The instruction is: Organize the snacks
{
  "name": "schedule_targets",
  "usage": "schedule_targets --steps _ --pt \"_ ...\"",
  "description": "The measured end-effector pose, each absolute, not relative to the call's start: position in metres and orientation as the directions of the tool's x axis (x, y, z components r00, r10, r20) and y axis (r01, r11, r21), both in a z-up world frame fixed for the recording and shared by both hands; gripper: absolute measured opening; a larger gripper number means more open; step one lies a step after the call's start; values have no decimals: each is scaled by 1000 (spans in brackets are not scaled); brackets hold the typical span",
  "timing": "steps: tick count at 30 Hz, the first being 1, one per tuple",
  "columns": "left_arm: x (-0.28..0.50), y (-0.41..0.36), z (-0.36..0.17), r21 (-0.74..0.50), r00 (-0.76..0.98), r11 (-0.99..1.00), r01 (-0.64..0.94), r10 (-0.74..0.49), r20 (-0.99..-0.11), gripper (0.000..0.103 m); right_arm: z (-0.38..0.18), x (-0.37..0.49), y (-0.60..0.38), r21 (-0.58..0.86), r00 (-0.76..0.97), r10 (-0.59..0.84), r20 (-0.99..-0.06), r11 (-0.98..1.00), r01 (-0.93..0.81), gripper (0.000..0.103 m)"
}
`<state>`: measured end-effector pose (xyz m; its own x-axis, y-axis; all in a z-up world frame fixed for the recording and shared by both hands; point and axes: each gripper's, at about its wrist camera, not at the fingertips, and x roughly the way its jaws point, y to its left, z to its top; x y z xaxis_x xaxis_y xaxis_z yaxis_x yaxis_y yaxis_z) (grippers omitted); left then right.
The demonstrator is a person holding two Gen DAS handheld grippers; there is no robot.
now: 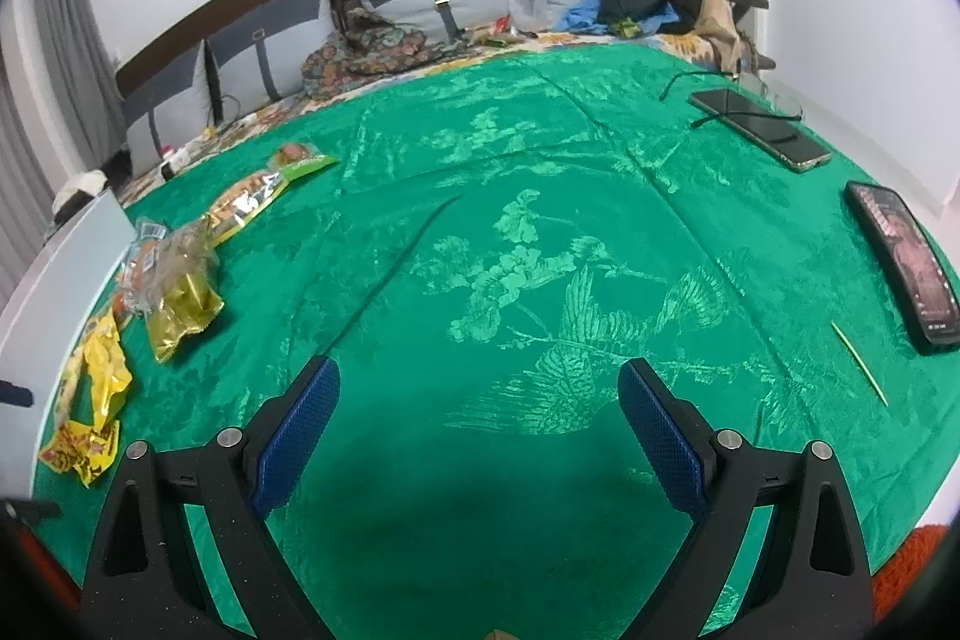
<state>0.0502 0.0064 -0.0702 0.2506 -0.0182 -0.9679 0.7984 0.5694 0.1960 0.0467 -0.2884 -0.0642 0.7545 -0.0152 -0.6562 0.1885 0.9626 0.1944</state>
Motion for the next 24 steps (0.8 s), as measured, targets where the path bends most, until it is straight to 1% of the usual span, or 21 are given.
schedule_targets --steps 4,7,15,20,23,24 --pt "63 3 -88 199 249 542 817 -20 -968 103 -64 47 -286 184 753 -19 -658 966 185 96" --pt "81 4 -93 148 233 585 797 -73 -970 103 -66 46 -286 182 748 -18 -664 966 185 96" --pt "116 17 -100 -7 127 690 724 -144 -981 103 -68 48 -287 192 742 -13 -670 963 190 96" --pt "121 32 -100 -10 143 728 686 -148 -979 103 -67 47 -287 188 744 -13 -668 964 187 96" --pt "121 37 -102 -10 142 785 620 -124 -982 103 -67 46 -288 194 744 -15 -668 962 193 96" --pt "122 39 -102 -9 133 818 575 -104 -986 103 -67 46 -289 196 744 -15 -668 961 195 96"
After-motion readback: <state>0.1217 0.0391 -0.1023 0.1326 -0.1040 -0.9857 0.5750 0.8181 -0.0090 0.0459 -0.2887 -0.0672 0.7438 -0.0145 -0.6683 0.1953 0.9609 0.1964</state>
